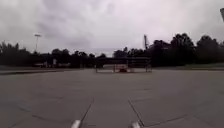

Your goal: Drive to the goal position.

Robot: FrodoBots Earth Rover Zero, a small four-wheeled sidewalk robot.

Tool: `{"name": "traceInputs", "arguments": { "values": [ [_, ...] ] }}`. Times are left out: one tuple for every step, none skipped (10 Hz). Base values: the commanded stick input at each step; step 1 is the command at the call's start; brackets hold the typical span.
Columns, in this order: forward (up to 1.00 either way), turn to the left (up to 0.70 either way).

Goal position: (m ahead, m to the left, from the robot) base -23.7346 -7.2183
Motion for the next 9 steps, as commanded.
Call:
{"name": "traceInputs", "arguments": {
  "values": [
    [0.70, 0.00],
    [0.70, 0.00],
    [0.70, 0.00],
    [0.70, 0.00],
    [0.70, 0.03],
    [0.70, 0.18],
    [0.70, 0.28],
    [0.70, 0.09],
    [0.70, 0.03]
  ]
}}
